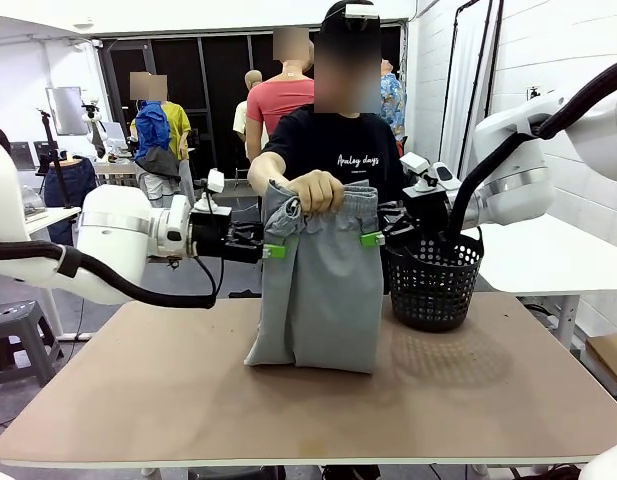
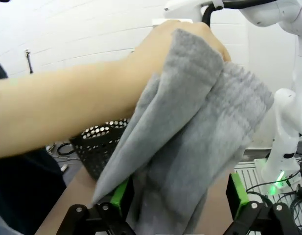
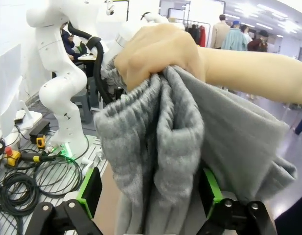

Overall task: Fold the training pants.
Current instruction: Release the ends of the Training pants and then grab the overlapped ends.

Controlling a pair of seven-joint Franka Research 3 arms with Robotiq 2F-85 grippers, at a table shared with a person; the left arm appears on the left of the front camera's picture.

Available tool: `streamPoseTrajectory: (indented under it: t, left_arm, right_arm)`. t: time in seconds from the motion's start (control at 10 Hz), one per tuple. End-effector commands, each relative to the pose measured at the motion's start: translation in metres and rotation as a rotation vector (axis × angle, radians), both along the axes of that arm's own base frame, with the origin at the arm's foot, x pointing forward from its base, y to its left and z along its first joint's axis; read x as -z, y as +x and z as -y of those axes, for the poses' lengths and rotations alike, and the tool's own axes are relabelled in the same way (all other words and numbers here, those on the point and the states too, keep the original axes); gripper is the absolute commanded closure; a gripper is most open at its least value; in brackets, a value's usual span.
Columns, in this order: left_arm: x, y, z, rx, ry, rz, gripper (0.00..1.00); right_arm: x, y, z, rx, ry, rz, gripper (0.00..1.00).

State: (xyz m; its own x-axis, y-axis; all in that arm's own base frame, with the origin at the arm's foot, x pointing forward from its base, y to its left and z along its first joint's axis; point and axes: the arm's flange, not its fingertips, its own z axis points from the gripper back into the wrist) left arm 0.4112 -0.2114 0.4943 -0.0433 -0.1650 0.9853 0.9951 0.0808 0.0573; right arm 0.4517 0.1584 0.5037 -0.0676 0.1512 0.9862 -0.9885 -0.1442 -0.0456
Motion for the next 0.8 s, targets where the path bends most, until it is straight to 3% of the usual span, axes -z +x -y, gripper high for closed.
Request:
streamPoseTrajectory:
  t: [0.0,0.4,0.7]
  left_arm:
    - [0.007,-0.012,-0.013,-0.079,-0.029,0.046,0.00]
    - [0.007,-0.015,-0.007,-0.129,-0.046,0.103,0.00]
    - [0.008,-0.018,-0.004,-0.196,-0.060,0.154,0.00]
  right_arm:
    - [0.009,-0.009,0.012,0.077,0.005,0.008,0.00]
    - [0.023,-0.012,0.021,0.199,0.089,0.044,0.00]
    - [0.029,-0.011,0.020,0.232,0.111,0.013,0.00]
